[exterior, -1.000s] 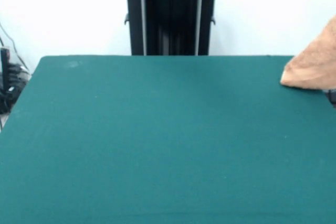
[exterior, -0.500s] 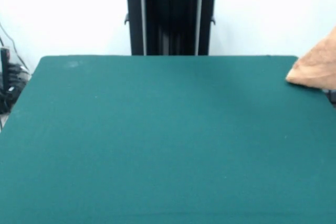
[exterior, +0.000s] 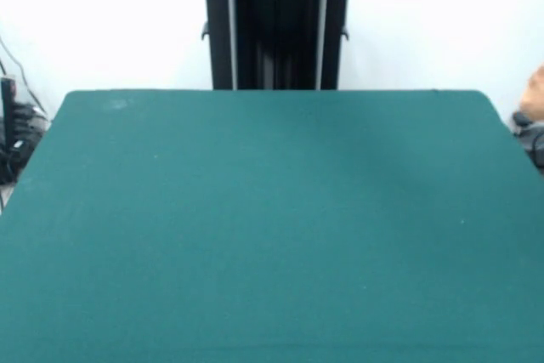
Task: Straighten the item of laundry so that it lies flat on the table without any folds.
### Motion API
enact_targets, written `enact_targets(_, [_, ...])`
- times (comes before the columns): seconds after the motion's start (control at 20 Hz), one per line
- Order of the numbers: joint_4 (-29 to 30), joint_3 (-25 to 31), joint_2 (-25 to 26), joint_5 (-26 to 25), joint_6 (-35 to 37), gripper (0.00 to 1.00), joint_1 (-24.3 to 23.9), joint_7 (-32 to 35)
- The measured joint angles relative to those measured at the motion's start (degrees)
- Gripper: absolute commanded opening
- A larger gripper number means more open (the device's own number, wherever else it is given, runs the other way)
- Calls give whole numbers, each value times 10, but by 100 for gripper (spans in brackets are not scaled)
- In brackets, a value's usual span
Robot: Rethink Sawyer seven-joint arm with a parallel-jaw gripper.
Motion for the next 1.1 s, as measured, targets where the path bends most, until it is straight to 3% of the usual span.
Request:
enact_targets(0.4, [-1,0,0,0,-20,0,-13,0])
enact_targets(0.85, [51,15,9,0,-202,0,-57,0])
enact_targets(1.1, [75,22,16,-1,-255,0,-79,0])
